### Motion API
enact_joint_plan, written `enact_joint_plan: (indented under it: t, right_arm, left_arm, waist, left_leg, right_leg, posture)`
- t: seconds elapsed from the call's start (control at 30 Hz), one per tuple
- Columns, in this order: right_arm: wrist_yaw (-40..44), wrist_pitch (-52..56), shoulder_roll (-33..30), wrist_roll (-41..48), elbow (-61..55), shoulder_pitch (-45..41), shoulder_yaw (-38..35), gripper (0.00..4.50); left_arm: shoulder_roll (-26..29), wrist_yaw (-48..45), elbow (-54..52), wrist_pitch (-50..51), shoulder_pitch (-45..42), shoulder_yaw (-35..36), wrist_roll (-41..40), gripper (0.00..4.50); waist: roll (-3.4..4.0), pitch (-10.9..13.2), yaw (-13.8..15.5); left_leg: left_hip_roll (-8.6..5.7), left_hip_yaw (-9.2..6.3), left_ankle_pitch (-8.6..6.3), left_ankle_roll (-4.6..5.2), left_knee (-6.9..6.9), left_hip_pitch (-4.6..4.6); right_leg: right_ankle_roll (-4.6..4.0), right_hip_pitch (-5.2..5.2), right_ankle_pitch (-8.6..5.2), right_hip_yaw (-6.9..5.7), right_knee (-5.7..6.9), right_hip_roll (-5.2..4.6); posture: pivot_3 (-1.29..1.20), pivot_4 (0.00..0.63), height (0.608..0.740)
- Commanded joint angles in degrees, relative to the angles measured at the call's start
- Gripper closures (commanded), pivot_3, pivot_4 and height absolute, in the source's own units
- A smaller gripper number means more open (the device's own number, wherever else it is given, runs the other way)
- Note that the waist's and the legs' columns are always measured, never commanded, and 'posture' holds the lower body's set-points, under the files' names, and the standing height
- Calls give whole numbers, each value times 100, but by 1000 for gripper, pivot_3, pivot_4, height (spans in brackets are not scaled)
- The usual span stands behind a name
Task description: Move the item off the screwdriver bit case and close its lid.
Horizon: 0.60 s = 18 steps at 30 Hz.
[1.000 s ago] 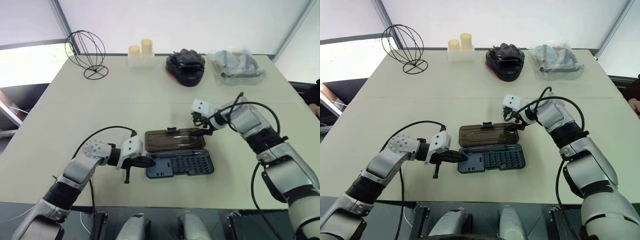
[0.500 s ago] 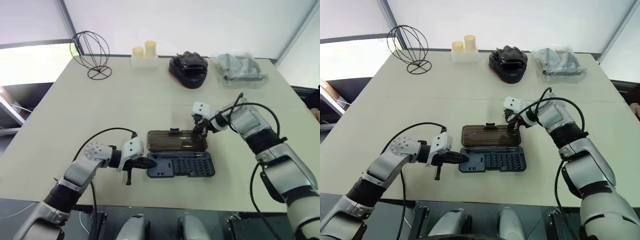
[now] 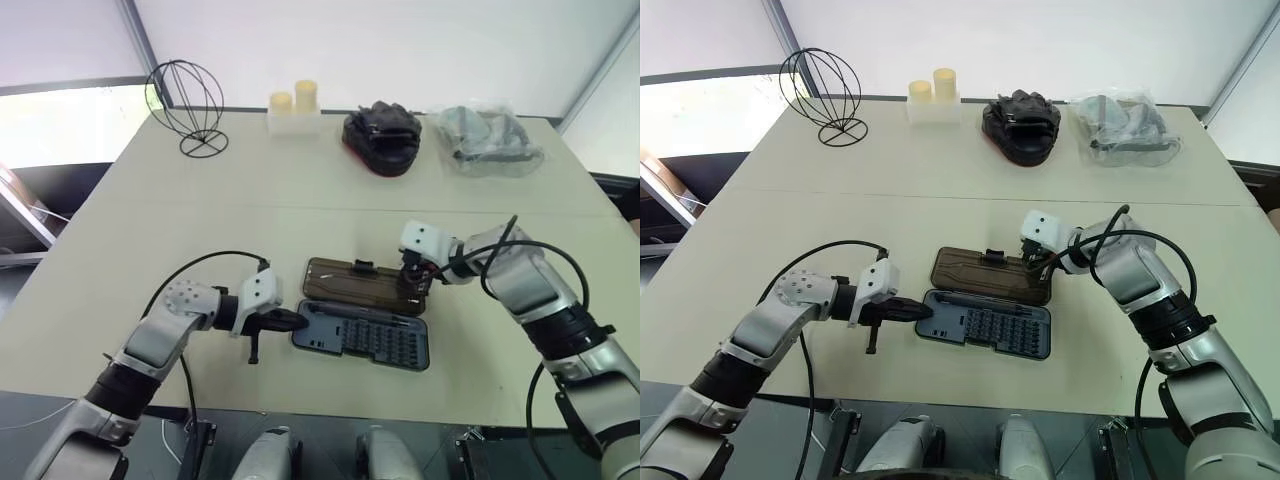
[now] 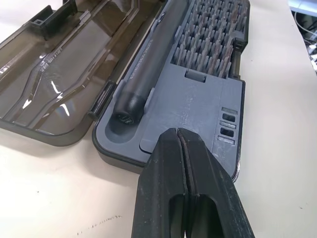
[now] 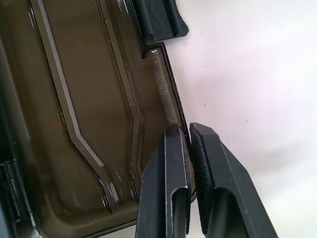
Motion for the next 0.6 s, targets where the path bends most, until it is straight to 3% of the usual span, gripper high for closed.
enact_joint_plan:
  t: [0.03, 0.6]
  right_arm:
    - [-580, -409, -237, -402, -251, 37, -198, 4459]
    - [-946, -373, -746, -500, -1387, 461, -491, 4459]
  left_arm:
    - [24, -39, 118, 30, 52, -89, 132, 4500]
    - [-61, -102, 217, 231, -110, 66, -43, 4500]
  waist:
    - [7, 5, -3]
    - [19, 18, 2]
  left_leg:
    - [0, 3, 0, 0, 1, 0]
    - [1, 8, 0, 0, 4, -8]
  right_leg:
    - [0, 0, 0, 1, 0, 0]
    - [0, -9, 0, 4, 0, 0]
  posture:
    - [0, 150, 740]
    - [0, 150, 740]
